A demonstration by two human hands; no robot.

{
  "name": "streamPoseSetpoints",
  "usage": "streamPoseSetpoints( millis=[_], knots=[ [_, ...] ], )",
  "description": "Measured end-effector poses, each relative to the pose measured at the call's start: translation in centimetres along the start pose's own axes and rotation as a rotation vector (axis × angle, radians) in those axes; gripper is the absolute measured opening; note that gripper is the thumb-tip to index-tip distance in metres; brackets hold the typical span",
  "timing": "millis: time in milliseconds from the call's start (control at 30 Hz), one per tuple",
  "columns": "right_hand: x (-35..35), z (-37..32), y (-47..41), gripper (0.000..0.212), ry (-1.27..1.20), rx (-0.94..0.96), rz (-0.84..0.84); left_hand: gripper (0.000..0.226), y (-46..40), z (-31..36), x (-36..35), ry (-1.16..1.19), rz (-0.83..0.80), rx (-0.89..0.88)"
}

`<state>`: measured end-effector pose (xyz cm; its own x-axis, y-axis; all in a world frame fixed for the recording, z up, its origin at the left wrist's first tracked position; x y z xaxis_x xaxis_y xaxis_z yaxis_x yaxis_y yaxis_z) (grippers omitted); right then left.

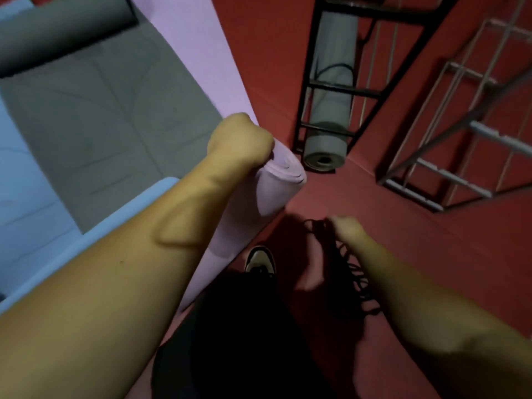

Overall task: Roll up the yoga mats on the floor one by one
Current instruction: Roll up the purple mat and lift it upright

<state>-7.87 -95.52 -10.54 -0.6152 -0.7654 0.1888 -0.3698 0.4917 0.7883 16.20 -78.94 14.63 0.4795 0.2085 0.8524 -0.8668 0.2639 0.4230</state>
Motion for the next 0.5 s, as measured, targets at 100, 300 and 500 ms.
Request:
streamPoseSetpoints(
  millis=[100,300,500],
  knots=[
    [2.3,10.2,-3.5,0.034,0.545,-0.069,-0.072,0.037,-1.3,1.2,-2.2,-0.044,-0.034,-0.023],
    [0.9,13.7,-6.4,0.039,0.646,0.13,0.053,0.047,-2.1,2.6,-4.7,-0.17,-0.134,-0.069],
    [-4.0,9.2,-10.6,0.053,0.863,0.269,-0.002,0.033,-2.3,4.6,-5.6,-0.303,-0.112,-0.293]
  ],
)
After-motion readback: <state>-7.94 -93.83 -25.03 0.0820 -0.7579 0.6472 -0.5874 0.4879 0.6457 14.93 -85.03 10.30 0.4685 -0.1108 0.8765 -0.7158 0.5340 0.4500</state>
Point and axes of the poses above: each hand's wrist, its own y-axis away from the middle knuckle, its own x-axis out of the back of the hand, z = x × y, the point moved 10 cm from there along -y, towards the middle knuckle, and after that the axes turned 14 degrees about -y, right-handed, at the moved point
